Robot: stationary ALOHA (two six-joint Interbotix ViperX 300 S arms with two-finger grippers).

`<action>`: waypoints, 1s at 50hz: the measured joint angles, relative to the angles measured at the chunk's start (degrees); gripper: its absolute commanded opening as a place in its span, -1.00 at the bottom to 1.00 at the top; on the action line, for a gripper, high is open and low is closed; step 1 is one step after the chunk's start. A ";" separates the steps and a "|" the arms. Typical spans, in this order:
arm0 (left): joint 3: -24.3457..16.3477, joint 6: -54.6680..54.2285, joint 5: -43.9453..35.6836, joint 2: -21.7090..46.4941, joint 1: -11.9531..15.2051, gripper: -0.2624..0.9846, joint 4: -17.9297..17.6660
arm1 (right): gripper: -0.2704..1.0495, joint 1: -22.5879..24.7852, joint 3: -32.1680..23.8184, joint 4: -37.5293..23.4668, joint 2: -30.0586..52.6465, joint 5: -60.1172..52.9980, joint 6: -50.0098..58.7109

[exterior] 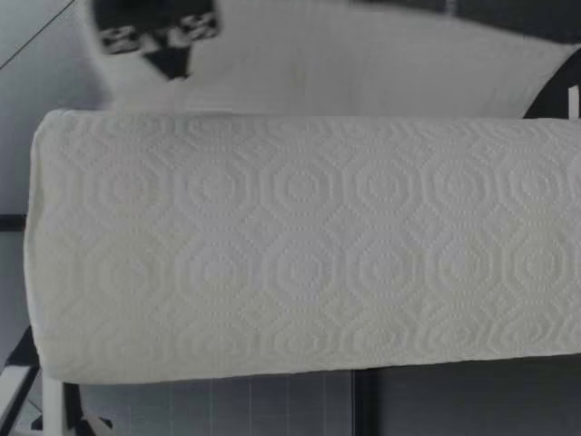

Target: Pick up a piece of paper towel and place it on the spilled liquid.

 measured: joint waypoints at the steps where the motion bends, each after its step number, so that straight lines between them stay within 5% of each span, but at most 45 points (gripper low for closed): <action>1: 0.00 0.00 0.09 0.00 0.09 -0.45 -0.09 | -0.76 0.00 0.53 0.44 0.00 0.00 0.18; 50: 0.44 0.09 1.32 -0.26 0.09 -0.45 -1.14 | -0.76 0.00 18.90 14.24 -11.51 10.63 -0.09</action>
